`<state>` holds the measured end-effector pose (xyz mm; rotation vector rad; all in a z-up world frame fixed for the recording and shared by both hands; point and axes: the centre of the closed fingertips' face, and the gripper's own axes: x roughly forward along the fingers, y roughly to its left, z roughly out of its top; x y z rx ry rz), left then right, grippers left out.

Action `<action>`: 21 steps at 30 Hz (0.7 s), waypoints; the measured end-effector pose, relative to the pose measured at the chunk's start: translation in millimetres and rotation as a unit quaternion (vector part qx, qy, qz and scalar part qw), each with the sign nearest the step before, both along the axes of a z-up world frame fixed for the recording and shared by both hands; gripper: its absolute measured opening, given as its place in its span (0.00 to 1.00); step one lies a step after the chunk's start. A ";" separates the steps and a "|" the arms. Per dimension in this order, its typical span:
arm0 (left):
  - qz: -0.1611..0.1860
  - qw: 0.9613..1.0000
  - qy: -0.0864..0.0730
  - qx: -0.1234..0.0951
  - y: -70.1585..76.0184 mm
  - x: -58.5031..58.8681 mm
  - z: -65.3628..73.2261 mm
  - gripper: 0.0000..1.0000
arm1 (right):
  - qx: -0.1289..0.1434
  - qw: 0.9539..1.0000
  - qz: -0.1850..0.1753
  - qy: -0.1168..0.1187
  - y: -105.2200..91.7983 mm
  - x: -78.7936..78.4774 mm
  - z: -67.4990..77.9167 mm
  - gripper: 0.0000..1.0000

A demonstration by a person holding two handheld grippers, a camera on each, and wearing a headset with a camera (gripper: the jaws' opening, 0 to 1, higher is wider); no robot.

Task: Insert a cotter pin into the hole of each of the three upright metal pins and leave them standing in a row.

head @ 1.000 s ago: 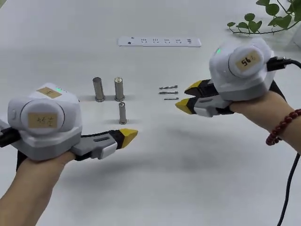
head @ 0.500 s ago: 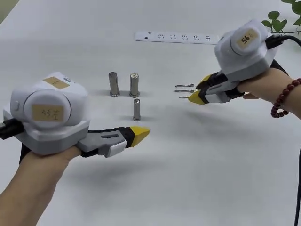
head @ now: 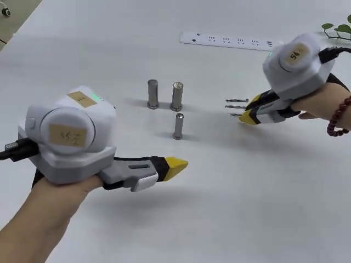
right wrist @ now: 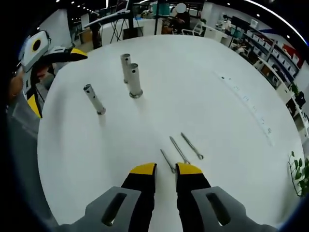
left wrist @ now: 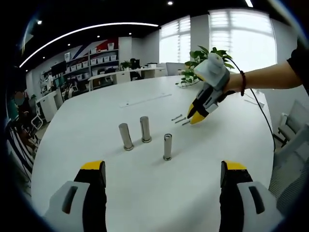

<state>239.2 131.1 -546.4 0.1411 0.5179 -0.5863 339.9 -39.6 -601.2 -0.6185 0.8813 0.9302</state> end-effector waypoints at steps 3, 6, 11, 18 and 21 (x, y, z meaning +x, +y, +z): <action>-0.003 1.000 0.007 0.004 -1.5 -0.3 -3.8 0.99 | -0.002 1.000 0.001 0.001 -1.6 2.8 -2.6 0.08; -0.003 1.000 0.007 0.002 -4.8 1.2 -5.0 0.98 | -0.006 1.000 -0.001 0.004 -4.1 5.8 -6.5 0.07; -0.008 1.000 0.004 -0.002 -9.0 2.3 -3.7 0.97 | 0.000 1.000 -0.007 0.017 -1.9 3.9 -8.0 0.03; -0.002 1.000 0.023 0.004 -4.7 0.3 -12.0 0.94 | -0.019 1.000 -0.011 0.004 0.1 5.7 -8.8 0.00; -0.001 1.000 0.021 0.006 -4.6 0.8 -11.9 0.93 | -0.030 1.000 -0.003 0.001 0.9 5.5 -7.7 0.00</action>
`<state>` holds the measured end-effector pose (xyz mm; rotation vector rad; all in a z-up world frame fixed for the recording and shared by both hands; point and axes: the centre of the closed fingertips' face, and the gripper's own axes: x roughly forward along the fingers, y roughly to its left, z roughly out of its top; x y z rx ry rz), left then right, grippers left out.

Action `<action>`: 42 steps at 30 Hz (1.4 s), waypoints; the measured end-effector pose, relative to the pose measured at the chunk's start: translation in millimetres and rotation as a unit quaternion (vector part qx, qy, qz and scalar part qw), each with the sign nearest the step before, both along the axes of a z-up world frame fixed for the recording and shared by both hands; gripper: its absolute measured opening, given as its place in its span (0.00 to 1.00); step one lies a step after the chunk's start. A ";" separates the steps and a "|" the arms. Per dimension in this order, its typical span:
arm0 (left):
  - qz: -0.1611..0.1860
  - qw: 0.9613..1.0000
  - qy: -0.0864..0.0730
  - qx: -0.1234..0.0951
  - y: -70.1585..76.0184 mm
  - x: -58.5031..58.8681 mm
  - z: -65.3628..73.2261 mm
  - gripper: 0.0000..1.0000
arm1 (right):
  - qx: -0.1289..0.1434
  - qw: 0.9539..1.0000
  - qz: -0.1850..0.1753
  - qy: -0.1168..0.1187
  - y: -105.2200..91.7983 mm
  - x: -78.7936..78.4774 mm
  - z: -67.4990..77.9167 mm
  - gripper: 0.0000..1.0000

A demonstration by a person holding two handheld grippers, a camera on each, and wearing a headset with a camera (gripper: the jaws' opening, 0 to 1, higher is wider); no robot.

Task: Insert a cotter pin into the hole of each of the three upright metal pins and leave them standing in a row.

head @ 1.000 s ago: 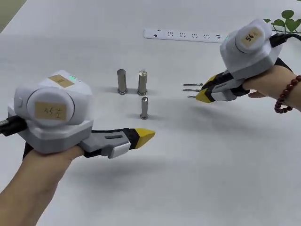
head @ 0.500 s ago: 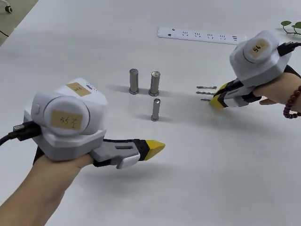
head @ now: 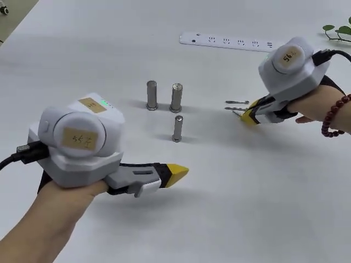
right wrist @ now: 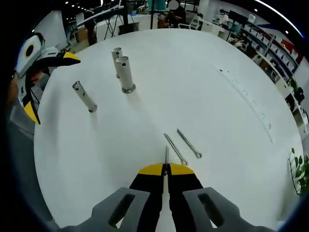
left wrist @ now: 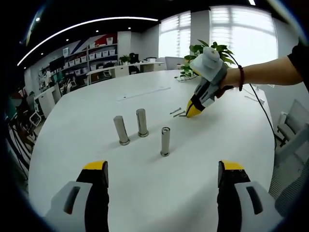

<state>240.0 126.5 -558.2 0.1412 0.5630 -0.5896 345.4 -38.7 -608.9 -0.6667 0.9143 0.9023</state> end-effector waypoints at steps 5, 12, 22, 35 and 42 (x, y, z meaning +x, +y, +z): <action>-0.002 1.000 -0.001 -0.001 -1.5 0.5 0.1 0.91 | -0.009 1.000 0.021 -0.007 -0.5 0.2 0.2 0.00; -0.002 1.000 0.001 0.000 0.6 0.4 -0.9 0.85 | 0.012 0.997 0.067 -0.028 14.0 -15.9 10.4 0.00; -0.012 1.000 -0.003 -0.010 -4.3 -1.1 3.4 0.73 | 0.033 0.989 0.120 -0.077 30.2 -27.5 28.2 0.00; -0.041 0.997 0.007 -0.062 -25.0 -10.9 17.4 0.44 | 0.058 0.972 0.196 -0.119 56.4 -82.4 41.9 0.00; -0.052 0.993 0.027 -0.102 -42.3 -23.0 22.0 0.29 | 0.067 0.965 0.227 -0.116 62.0 -109.8 41.9 0.00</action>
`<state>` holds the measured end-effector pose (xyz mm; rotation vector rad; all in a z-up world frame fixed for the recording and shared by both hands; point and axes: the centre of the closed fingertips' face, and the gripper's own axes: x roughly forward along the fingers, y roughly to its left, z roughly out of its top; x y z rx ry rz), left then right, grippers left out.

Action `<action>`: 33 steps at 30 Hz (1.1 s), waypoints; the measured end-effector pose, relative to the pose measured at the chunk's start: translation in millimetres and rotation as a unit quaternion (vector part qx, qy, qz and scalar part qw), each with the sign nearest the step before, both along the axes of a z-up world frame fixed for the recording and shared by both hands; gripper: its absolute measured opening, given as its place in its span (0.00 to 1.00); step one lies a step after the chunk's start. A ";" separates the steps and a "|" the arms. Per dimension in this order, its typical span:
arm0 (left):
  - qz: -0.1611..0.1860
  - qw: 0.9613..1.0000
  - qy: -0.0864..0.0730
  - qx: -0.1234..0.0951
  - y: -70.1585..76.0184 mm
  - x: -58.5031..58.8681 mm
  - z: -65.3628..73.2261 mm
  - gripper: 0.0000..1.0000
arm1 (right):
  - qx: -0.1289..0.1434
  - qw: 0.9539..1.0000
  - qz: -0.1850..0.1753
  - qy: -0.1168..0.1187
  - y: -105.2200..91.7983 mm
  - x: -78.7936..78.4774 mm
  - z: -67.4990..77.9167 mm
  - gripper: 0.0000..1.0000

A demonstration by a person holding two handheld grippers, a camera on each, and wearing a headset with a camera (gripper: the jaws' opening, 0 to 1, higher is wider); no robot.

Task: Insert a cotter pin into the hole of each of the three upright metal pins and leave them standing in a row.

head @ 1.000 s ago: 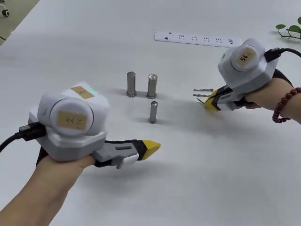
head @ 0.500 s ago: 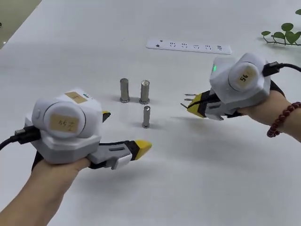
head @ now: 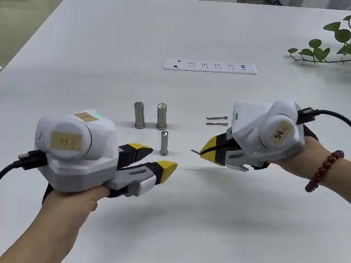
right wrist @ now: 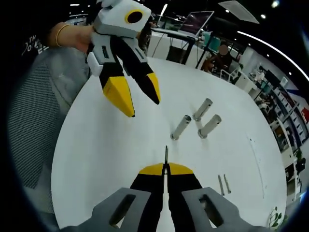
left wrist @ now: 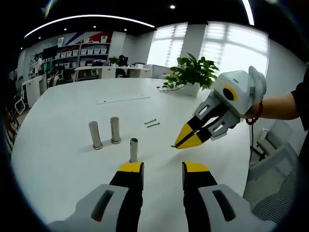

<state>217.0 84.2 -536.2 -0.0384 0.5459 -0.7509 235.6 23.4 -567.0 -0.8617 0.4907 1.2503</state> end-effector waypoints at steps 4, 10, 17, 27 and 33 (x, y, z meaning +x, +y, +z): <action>-0.011 1.000 0.019 -0.009 -5.7 -7.8 -4.6 0.28 | 0.004 1.000 0.015 -0.002 4.5 -12.3 3.6 0.00; -0.019 0.998 0.045 -0.035 -14.7 -18.2 -5.9 0.25 | 0.004 0.999 0.045 -0.018 13.4 -28.9 10.5 0.00; -0.024 0.996 0.048 -0.071 -24.7 -21.8 2.9 0.17 | 0.010 0.997 0.067 -0.043 21.5 -36.9 23.2 0.00; -0.030 0.992 0.051 -0.108 -30.7 -26.0 11.3 0.08 | 0.001 0.994 0.088 -0.058 26.0 -45.4 26.3 0.00; -0.027 0.992 0.046 -0.117 -30.6 -24.5 12.3 0.04 | -0.001 0.994 0.089 -0.067 27.7 -44.6 29.1 0.00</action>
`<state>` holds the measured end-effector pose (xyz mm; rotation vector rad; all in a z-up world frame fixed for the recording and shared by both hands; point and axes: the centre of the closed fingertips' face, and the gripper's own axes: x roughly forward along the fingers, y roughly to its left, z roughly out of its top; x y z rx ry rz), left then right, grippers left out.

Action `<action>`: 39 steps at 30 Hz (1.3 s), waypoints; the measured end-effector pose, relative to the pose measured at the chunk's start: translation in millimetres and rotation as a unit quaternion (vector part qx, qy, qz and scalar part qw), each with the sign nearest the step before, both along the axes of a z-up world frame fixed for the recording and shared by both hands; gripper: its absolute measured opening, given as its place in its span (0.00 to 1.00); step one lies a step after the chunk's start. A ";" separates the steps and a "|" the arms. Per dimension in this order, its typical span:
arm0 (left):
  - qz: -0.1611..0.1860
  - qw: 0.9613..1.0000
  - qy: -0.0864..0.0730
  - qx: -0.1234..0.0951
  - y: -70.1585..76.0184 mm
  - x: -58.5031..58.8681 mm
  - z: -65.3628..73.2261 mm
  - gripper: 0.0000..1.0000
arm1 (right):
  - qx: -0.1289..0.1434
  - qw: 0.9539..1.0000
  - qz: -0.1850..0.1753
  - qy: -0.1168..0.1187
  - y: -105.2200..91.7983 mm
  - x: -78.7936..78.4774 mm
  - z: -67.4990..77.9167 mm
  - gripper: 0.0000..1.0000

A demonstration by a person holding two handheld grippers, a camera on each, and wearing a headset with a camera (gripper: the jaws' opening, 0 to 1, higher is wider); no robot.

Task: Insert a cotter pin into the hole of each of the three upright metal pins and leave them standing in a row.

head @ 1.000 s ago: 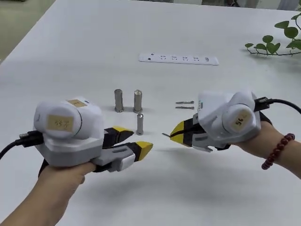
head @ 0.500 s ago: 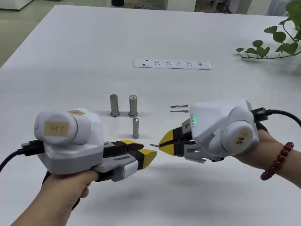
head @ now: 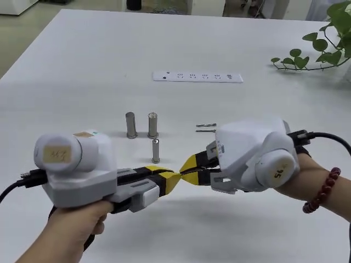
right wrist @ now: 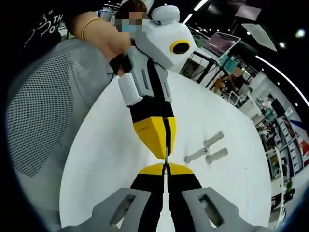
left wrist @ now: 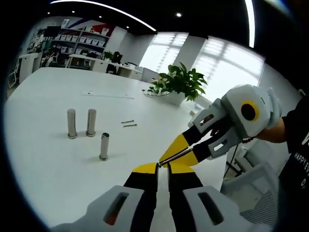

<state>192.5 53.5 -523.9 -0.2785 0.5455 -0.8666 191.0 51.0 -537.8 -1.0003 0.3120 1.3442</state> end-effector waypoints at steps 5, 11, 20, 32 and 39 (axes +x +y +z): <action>0.006 1.000 -0.003 -0.007 1.4 1.8 2.0 0.01 | 0.003 1.000 -0.001 -0.002 1.3 0.4 1.6 0.00; 0.008 1.000 -0.002 -0.007 2.7 2.0 0.3 0.00 | 0.005 1.000 -0.002 -0.006 2.8 0.6 2.7 0.00; 0.017 1.000 -0.004 -0.013 4.5 5.3 1.3 0.00 | 0.009 1.000 -0.003 -0.010 4.2 2.5 5.1 0.00; 0.012 1.000 -0.025 -0.002 6.5 6.4 2.7 0.00 | 0.018 1.000 -0.017 -0.016 5.9 3.2 6.8 0.00; -0.007 0.998 -0.054 0.031 4.2 4.0 3.6 0.00 | 0.022 0.999 -0.029 -0.014 5.6 3.1 6.4 0.00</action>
